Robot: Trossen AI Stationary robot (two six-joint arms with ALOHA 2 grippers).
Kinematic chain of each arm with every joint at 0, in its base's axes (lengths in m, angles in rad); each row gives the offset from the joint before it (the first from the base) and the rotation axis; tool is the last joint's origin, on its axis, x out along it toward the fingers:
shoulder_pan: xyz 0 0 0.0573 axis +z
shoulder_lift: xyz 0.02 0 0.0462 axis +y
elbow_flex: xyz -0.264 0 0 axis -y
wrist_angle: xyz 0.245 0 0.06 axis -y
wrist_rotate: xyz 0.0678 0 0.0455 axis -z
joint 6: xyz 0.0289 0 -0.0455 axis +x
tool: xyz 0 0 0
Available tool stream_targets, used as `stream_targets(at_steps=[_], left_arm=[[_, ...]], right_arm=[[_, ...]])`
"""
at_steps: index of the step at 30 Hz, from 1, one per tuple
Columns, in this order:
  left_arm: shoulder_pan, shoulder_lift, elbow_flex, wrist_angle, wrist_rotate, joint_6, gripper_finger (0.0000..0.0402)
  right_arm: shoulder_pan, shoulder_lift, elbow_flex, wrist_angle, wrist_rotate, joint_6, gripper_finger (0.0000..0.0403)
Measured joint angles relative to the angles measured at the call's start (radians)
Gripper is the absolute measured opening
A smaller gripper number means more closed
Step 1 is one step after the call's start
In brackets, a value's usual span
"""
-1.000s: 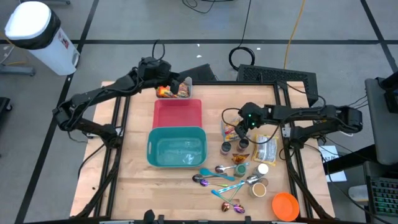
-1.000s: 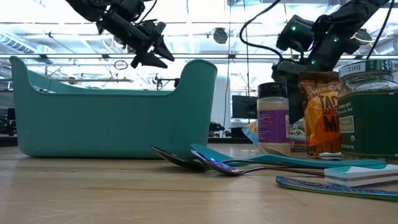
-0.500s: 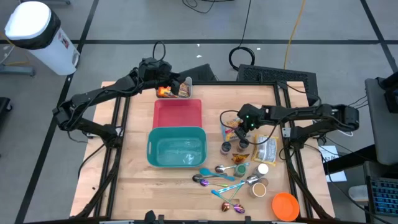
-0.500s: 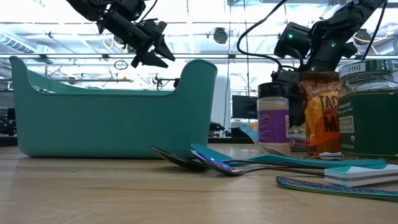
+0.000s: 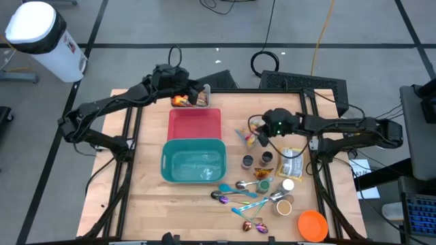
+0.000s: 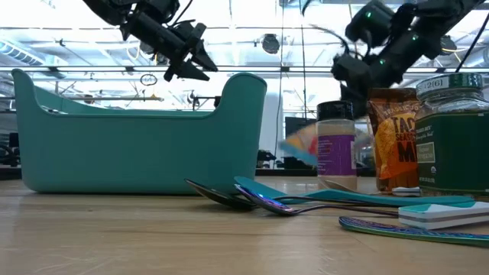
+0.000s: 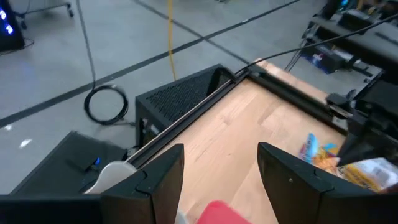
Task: Pick & Place Food Item
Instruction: Put the blue noodle pack into the gray bin
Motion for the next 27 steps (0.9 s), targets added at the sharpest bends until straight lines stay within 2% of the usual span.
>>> stream_targets(at_steps=[5, 12, 17, 27], left_arm=[[-0.041, 0.000, 0.000, 0.090, 0.000, 0.014, 0.0212], [-0.103, 0.000, 0.000, 0.226, 0.001, 0.026, 0.0212], [-0.147, 0.000, 0.000, 0.294, 0.002, 0.026, 0.0212], [-0.225, 0.008, 0.000, 0.404, 0.004, 0.026, 0.0212]], right_arm=[[0.000, -0.036, 0.000, 0.184, 0.058, -0.068, 0.0001], [0.000, -0.028, 0.000, 0.568, 0.127, -0.200, 0.0001], [0.000, -0.012, 0.000, 0.816, 0.127, -0.279, 0.0000], [0.000, 0.066, 0.000, 1.139, 0.125, -0.344, 0.0000]])
